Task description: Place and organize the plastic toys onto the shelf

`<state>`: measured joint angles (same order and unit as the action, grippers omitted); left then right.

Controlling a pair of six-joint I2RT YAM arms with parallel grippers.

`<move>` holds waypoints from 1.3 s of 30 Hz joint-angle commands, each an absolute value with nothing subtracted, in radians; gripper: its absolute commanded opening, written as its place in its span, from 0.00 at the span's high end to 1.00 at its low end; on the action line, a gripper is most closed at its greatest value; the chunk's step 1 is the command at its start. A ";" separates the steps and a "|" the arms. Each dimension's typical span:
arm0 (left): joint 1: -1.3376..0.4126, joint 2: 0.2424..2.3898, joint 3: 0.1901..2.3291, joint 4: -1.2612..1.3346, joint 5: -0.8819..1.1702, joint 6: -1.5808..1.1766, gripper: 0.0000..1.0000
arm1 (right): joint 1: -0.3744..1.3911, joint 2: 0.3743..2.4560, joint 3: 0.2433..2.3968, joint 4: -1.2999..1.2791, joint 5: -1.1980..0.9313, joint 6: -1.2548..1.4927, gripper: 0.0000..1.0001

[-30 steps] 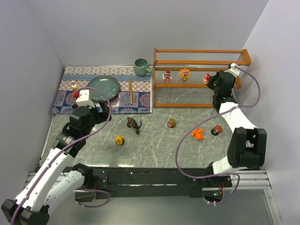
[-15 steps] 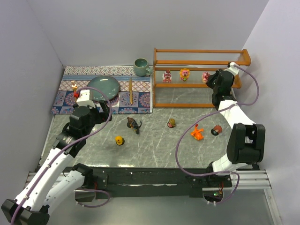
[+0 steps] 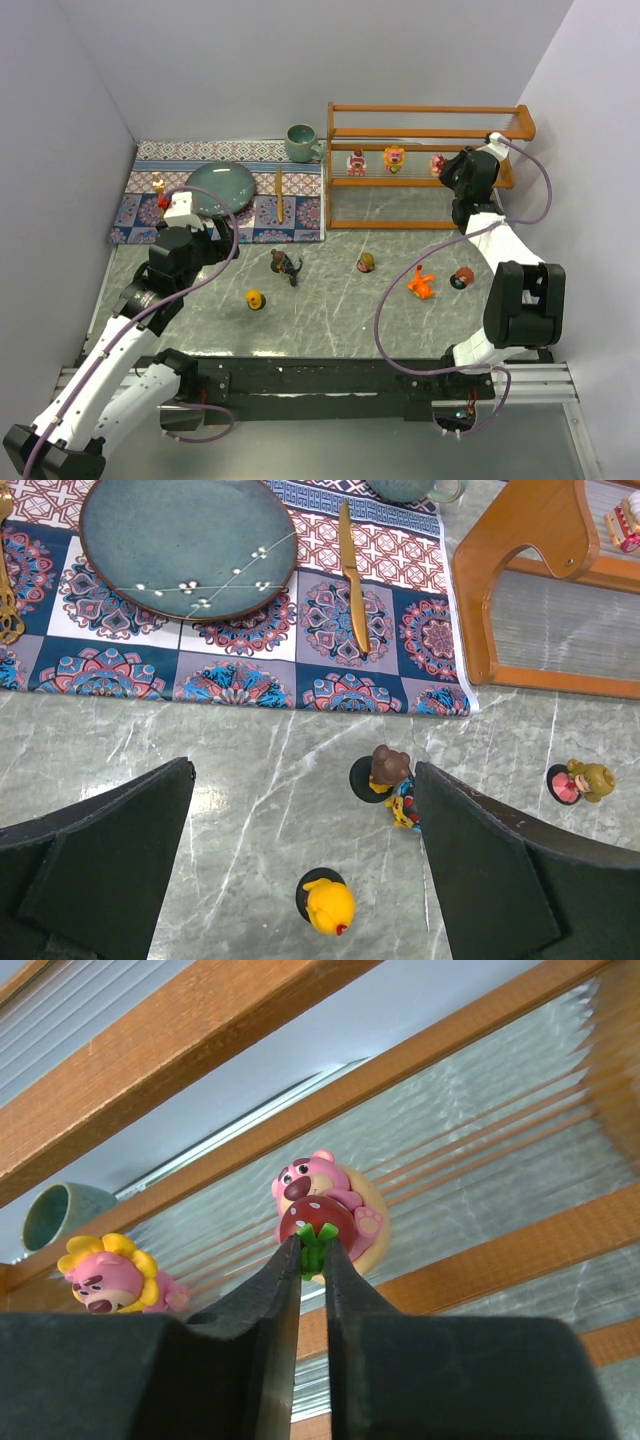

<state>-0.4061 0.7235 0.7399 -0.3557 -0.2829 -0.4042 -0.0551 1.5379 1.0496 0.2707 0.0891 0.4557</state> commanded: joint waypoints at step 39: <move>-0.396 0.706 0.739 -0.331 -0.141 -0.402 0.03 | 0.126 0.928 0.700 -0.014 0.132 0.443 0.00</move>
